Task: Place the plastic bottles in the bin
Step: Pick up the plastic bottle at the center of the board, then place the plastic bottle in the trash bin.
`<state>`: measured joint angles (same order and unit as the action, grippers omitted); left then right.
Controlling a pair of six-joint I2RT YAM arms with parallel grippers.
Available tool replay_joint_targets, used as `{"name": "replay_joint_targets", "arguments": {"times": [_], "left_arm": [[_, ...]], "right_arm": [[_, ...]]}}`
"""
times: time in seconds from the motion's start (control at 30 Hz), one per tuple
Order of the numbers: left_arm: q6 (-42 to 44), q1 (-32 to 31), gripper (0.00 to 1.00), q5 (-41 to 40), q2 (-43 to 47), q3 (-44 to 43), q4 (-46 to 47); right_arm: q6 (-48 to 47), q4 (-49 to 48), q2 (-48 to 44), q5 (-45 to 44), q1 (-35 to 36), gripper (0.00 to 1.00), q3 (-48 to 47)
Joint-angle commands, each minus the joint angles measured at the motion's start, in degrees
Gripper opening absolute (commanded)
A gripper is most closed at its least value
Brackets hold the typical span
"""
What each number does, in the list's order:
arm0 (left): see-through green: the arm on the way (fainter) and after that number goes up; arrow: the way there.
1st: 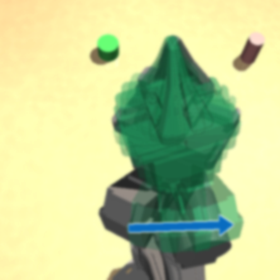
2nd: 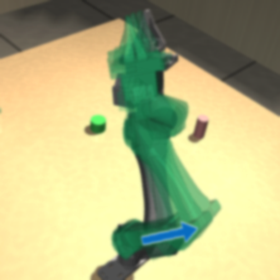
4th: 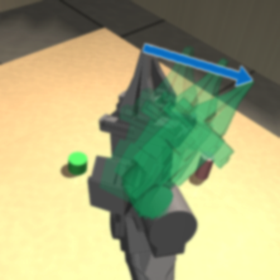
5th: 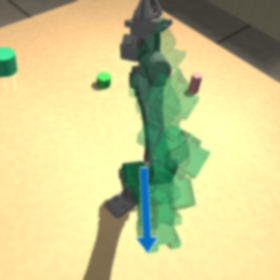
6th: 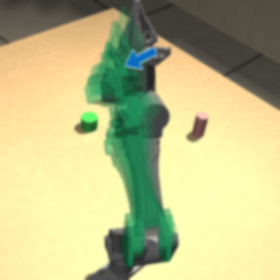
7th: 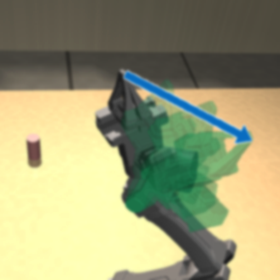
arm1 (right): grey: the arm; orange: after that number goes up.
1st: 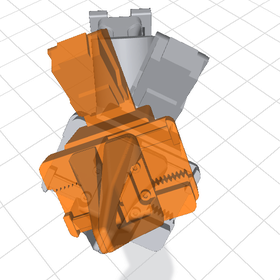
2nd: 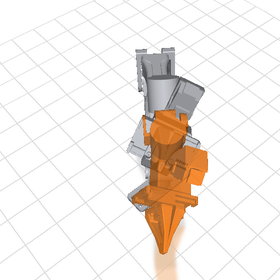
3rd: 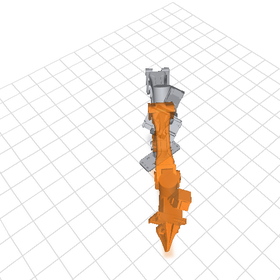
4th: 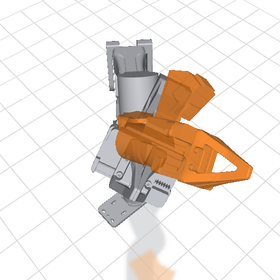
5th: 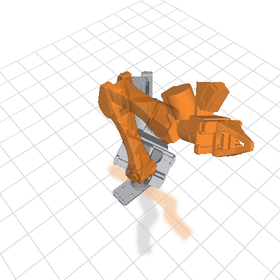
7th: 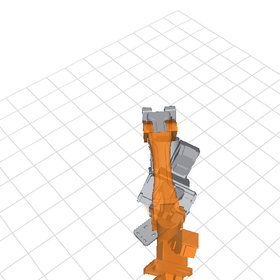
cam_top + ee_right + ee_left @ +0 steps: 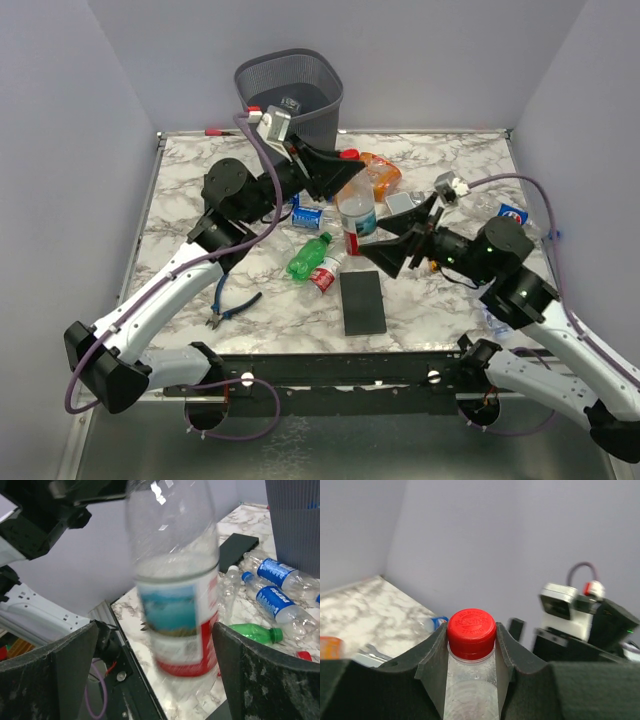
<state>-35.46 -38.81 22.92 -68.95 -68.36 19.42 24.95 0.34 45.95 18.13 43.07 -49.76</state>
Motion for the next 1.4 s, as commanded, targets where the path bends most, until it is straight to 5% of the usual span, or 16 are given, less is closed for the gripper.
{"name": "replay_joint_targets", "arguments": {"times": [0.0,0.13,0.33,0.47,0.67,1.03,1.27,1.37], "left_arm": [[10.9,0.9,0.00,-16.0,0.3,-7.4,-2.0],[19.7,1.1,0.00,-28.3,-2.7,-13.1,-0.1],[34.5,2.3,0.00,-43.7,-8.8,-14.3,21.6],[45.8,5.0,0.00,-44.2,-18.5,-21.0,29.0],[51.6,7.6,0.00,-42.8,-32.8,-31.5,35.0],[48.8,8.7,0.01,-47.0,-46.0,-36.7,32.5],[47.3,8.6,0.41,-45.5,-46.6,-35.9,31.1],[47.5,8.7,0.75,-44.2,-45.7,-36.1,30.7]], "right_arm": [[-0.1,15.1,-6.5,-3.1,0.5,1.00,-7.4],[2.4,22.2,-12.5,-10.3,0.5,1.00,-8.7],[7.0,18.2,-27.3,-20.8,0.5,1.00,4.6],[7.7,15.9,-33.7,-21.6,0.5,1.00,11.4],[12.0,21.8,-33.9,-29.5,0.5,1.00,13.5],[13.3,24.3,-35.8,-33.4,0.5,1.00,17.0],[11.7,25.9,-35.3,-35.3,0.4,1.00,16.1],[11.1,25.9,-35.2,-35.8,0.5,1.00,15.8]]}}
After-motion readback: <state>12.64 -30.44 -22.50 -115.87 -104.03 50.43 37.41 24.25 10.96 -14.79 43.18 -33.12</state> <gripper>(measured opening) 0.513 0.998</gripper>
